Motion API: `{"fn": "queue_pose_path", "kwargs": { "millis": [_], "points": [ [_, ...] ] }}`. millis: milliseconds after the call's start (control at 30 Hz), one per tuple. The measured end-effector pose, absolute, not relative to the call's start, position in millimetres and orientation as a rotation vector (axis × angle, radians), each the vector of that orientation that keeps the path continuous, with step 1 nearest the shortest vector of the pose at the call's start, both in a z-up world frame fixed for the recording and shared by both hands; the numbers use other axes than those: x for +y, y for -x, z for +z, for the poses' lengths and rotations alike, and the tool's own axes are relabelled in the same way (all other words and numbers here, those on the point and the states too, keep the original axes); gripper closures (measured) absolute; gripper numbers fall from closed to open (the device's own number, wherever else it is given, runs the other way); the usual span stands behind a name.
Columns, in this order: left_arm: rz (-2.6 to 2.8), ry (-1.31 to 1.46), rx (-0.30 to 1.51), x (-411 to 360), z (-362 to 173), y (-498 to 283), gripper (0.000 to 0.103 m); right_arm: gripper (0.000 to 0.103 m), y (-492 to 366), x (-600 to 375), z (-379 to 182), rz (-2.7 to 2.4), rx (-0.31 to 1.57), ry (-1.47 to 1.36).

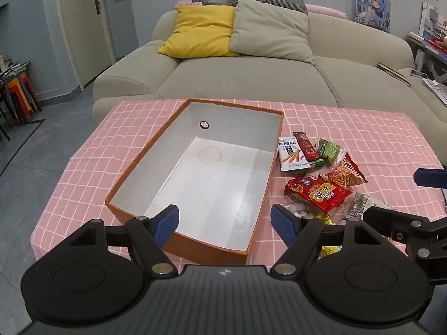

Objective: Organize snacks

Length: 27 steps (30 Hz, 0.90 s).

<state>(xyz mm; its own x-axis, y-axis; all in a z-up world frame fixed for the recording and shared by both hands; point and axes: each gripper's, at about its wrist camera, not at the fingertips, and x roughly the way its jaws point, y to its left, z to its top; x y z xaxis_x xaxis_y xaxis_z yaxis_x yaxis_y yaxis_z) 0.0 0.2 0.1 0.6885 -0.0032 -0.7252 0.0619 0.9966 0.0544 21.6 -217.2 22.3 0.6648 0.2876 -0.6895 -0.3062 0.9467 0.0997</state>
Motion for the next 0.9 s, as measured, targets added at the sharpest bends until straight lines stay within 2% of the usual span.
{"fn": "queue_pose_path", "kwargs": {
  "millis": [900],
  "points": [
    [-0.024, -0.056, 0.837, 4.0, -6.1, -2.2, 0.015, 0.004, -28.6, -213.3, 19.4, 0.373, 0.784, 0.006]
  ]
}}
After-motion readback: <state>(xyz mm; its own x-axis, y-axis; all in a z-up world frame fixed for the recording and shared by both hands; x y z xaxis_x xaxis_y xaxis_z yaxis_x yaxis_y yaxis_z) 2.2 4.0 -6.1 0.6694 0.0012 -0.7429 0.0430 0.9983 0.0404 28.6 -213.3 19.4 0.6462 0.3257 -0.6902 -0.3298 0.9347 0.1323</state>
